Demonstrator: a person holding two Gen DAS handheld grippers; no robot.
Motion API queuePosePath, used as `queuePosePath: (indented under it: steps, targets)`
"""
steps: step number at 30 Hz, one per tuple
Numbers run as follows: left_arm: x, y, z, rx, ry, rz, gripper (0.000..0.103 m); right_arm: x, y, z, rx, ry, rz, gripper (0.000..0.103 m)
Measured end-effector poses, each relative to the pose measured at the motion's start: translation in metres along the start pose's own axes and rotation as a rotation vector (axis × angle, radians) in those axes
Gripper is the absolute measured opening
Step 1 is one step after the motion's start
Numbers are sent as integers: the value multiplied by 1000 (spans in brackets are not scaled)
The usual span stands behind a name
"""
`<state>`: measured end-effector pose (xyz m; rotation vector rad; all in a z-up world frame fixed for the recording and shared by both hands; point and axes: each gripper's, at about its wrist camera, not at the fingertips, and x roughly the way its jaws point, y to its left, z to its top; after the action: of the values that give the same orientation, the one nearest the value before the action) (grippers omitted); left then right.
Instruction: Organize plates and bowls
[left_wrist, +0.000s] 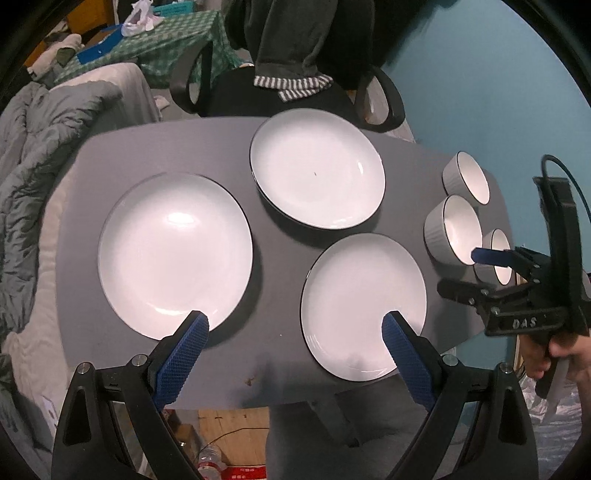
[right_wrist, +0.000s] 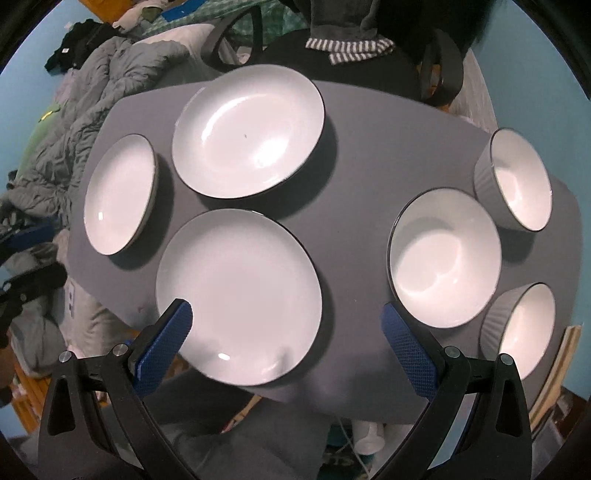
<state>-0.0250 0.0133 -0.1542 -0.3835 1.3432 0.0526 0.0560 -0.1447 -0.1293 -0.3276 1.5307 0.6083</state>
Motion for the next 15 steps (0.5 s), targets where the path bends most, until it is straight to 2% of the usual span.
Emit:
queuePosePath:
  steps: [4,11,15]
  targets:
    - [22,3,-6,2,25,15,96,21,-6,2,-3,20,-35,102]
    - [54,1,-15,32,70,16,96,46,-10,0,-1,49,-18,101]
    - [68,-3,-19,43,79,12,96,56,-14,2,11,78,9,93]
